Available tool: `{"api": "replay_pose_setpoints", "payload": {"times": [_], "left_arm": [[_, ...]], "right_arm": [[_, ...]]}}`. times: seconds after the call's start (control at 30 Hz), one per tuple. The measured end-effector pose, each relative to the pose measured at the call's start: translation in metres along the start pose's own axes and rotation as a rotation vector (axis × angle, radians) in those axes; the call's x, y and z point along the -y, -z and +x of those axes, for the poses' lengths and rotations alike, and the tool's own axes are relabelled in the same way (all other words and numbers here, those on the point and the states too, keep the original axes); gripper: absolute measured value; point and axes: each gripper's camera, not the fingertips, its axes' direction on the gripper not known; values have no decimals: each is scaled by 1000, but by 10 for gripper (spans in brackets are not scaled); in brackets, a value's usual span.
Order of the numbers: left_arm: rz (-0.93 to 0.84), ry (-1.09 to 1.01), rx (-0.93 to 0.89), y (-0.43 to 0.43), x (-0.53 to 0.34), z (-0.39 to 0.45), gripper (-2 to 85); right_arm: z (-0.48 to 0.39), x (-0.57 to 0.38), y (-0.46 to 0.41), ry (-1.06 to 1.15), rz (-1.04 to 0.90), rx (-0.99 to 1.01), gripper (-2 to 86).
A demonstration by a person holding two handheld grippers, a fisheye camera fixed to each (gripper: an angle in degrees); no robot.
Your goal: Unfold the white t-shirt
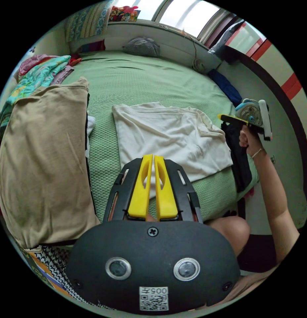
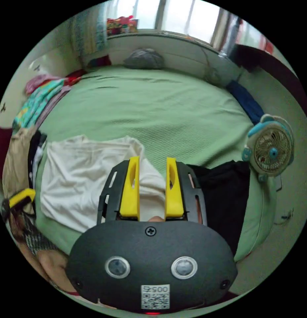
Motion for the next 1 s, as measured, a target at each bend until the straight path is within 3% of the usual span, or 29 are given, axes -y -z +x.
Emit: {"api": "replay_pose_setpoints", "payload": {"times": [0.27, 0.37, 0.5, 0.8, 1.0], "left_arm": [[-18, -8, 6, -9, -16, 8, 0], [-24, 0, 15, -13, -23, 9, -1], [-26, -1, -1, -18, -31, 12, -2], [-52, -34, 117, -34, -61, 25, -2], [26, 28, 166, -35, -95, 28, 31]], "right_arm": [[-64, -40, -13, 111, -85, 22, 128], [-70, -45, -23, 83, -102, -91, 74], [-56, -58, -17, 18, -96, -108, -3], [-7, -165, 76, -41, -4, 30, -14], [23, -266, 115, -92, -22, 91, -16]]}}
